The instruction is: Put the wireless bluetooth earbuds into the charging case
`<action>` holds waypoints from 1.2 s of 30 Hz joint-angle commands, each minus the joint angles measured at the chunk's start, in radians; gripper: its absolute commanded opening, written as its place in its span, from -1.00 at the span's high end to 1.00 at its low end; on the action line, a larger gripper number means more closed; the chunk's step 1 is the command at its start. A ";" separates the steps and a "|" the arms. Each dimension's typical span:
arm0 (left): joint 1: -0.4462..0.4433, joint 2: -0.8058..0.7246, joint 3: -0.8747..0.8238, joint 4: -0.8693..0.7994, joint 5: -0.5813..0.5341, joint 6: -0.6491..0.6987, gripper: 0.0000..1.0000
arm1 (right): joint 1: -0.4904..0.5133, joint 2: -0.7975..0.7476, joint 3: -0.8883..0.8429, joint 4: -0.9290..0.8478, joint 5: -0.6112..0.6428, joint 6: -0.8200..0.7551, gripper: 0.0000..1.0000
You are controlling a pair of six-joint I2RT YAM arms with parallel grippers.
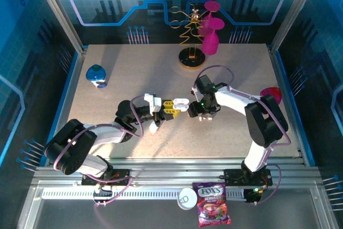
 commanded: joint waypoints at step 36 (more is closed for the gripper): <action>0.007 -0.119 -0.041 -0.090 0.002 0.086 0.87 | 0.067 0.071 0.123 -0.336 0.072 0.226 -0.12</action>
